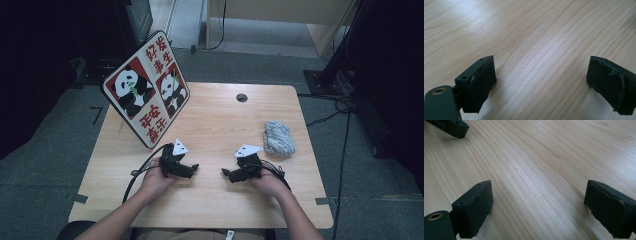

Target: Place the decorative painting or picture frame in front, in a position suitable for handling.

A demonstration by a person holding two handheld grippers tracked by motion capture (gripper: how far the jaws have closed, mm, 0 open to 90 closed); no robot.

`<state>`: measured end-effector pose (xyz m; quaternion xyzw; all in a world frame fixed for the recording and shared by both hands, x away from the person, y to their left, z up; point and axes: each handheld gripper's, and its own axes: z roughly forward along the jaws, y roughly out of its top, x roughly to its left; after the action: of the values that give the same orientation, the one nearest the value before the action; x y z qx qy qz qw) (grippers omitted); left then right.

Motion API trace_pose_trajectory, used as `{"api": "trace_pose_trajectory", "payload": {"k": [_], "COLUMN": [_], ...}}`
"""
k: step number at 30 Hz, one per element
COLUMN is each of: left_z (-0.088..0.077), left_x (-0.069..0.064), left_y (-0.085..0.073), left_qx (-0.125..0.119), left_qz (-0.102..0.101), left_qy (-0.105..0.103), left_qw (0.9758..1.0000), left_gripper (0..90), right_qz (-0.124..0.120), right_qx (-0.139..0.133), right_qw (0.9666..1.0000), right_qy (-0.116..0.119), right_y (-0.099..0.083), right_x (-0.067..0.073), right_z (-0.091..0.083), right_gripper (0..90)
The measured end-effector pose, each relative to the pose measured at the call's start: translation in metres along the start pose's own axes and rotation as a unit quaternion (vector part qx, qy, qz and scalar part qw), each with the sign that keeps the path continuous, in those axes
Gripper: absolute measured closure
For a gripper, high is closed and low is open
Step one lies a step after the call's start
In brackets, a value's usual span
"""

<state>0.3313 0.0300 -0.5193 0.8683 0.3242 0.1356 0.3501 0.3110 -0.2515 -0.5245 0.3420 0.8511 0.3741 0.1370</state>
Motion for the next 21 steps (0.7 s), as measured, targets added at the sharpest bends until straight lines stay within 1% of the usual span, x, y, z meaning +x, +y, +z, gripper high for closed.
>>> {"api": "trace_pose_trajectory", "payload": {"k": [1,2,3,4,6,7,8,12,13,14,16,18,21], "left_z": [0.0,-0.001,-0.001,-0.001,-0.002,-0.002,-0.002,-0.004,-0.006,-0.009,-0.014,-0.021,-0.029], "left_x": [0.0,0.001,0.001,0.001,0.001,0.001,0.001,0.002,0.003,0.005,0.007,0.009,0.011], "left_y": [0.0,-0.001,-0.001,-0.001,-0.001,0.0,0.0,0.004,0.005,0.008,0.013,0.017,0.023], "left_qx": [0.0,-0.001,0.001,0.001,-0.001,-0.003,0.0,0.012,0.01,0.005,0.0,-0.008,-0.011], "left_qz": [0.002,0.01,0.017,0.019,0.014,0.014,0.014,0.017,0.014,0.004,-0.006,-0.005,-0.003], "left_qy": [-0.002,-0.011,-0.016,-0.017,-0.015,-0.015,-0.015,-0.021,-0.026,-0.044,-0.064,-0.072,-0.078], "left_qw": [1.0,0.9999,0.9997,0.9997,0.9998,0.9998,0.9998,0.9996,0.9995,0.999,0.9979,0.9974,0.9969], "left_gripper": [8.6,8.5,8.5,8.5,9.5,13.3,14.8,14.8,14.8,14.9,15.9,15.9,15.9], "right_qz": [0.0,0.0,0.0,-0.001,0.0,0.001,0.001,-0.001,-0.001,0.0,0.0,0.0,0.001], "right_qx": [0.0,0.0,0.0,0.0,0.0,0.0,0.0,0.001,0.001,0.002,0.002,0.002,0.003], "right_qw": [1.0,1.0,1.0,1.0,1.0,1.0,1.0,1.0,1.0,1.0,1.0,1.0,1.0], "right_qy": [0.0,0.0,0.0,0.0,0.001,0.001,0.001,0.001,0.001,0.001,0.001,0.001,0.001], "right_y": [0.0,0.0,0.0,0.0,0.0,0.0,0.0,0.0,0.0,-0.001,-0.001,-0.001,-0.001], "right_x": [0.0,0.0,0.0,0.0,0.0,0.0,0.0,0.0,0.0,0.0,0.0,0.0,0.0], "right_z": [0.0,0.0,0.0,0.0,0.0,0.0,0.0,-0.001,-0.001,-0.001,-0.001,-0.001,-0.001], "right_gripper": [8.7,8.7,8.7,8.7,8.7,8.6,8.7,8.6,8.7,8.7,8.7,8.6,8.6]}}
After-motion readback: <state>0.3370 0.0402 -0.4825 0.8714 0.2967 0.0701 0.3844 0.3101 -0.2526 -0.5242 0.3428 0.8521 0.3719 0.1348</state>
